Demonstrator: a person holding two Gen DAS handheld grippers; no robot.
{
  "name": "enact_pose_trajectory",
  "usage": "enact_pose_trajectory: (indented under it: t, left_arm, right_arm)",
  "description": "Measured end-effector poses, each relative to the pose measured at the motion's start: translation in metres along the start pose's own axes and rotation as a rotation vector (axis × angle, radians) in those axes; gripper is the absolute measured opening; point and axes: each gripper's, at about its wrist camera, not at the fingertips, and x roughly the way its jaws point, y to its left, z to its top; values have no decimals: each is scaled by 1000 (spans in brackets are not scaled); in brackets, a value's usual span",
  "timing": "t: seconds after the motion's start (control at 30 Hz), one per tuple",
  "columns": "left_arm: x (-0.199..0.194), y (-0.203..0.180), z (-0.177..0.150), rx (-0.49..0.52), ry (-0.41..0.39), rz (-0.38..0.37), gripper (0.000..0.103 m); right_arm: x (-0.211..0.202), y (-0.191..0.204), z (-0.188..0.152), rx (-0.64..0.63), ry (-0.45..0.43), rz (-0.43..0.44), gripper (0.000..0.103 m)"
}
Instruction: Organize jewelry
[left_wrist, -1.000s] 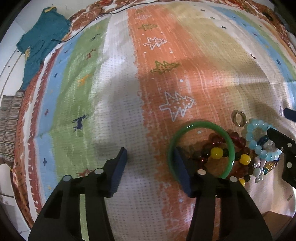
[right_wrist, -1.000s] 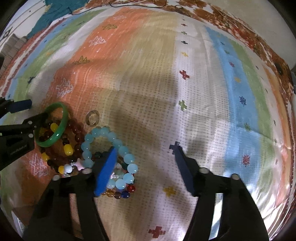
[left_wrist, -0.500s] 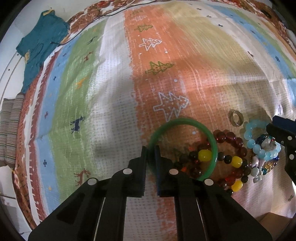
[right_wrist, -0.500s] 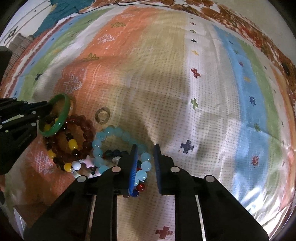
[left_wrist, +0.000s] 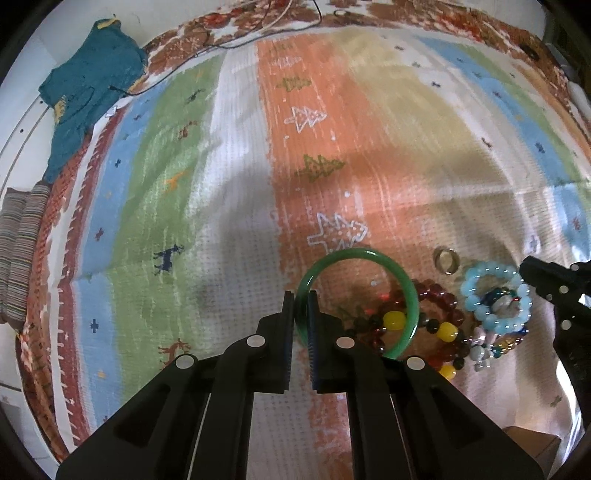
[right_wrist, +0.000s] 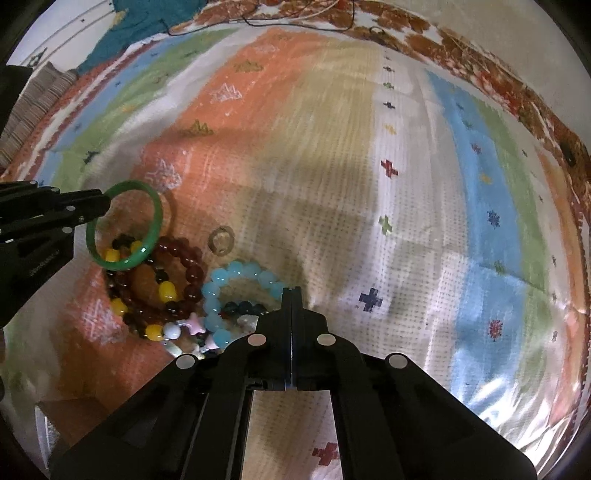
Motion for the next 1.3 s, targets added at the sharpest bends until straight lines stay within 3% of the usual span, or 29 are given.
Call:
enact_pose_trajectory:
  t: [0.1,0.23,0.3,0.33,0.37,0.67,0.9,0.97,1.1,1.23,1.3]
  left_arm:
    - [-4,-1,-2,1,-5,-1,6]
    - [-1,-4,-4,25,7,0,6]
    - [1,-5,-5,36,12,5,6]
    - [1,-5,-6,38,14,7,6]
    - [2,-6,-6,40,15,9,7]
    - [5,-11,-6,61,18,17,7]
    - [12,-16,-7,79,30,26,7]
    - [13,-17,-8,83,33,22,7]
    - [13,-16,-9,82,37,19,7]
    - [12,-15,-8,82,34,21,7]
    - [9,-14,-7,76,27,18,7]
  right_arm:
    - [7,4,-3,-16,30,-7,1]
    - [6,8,0,-46,-1,-72,1]
    - [3,5,3,-28,-18,-65,23]
    - [1,4,3,-22,-30,-53,53]
    - [0,4,4,-22,-32,-46,54]
    - [15,-6,7,41,8,-18,54]
    - [25,-9,7,56,12,-11,46]
    - [29,-8,7,41,19,-46,35]
    - [29,-7,5,26,17,-55,33]
    - [24,-7,5,23,7,-57,12]
    - [20,-8,4,26,0,-47,12]
